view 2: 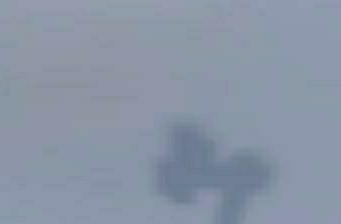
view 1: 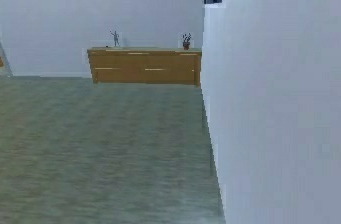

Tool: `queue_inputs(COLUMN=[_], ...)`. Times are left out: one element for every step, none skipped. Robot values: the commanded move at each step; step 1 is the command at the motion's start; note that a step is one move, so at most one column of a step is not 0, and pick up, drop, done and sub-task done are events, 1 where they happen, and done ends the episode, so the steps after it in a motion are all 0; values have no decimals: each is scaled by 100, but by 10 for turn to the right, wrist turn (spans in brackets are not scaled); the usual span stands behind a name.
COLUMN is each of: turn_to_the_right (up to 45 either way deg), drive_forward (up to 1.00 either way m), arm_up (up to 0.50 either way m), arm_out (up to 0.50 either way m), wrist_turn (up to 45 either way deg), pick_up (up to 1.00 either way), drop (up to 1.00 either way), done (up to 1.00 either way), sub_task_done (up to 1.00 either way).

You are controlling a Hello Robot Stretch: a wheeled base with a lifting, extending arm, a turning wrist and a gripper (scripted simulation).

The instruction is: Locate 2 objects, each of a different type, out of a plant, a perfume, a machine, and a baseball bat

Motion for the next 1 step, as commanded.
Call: queue_inputs(turn_to_the_right=[30], drive_forward=[0], arm_up=[0], arm_out=[0], wrist_turn=[0], pick_up=[0], drop=[0], done=[0], sub_task_done=[0])
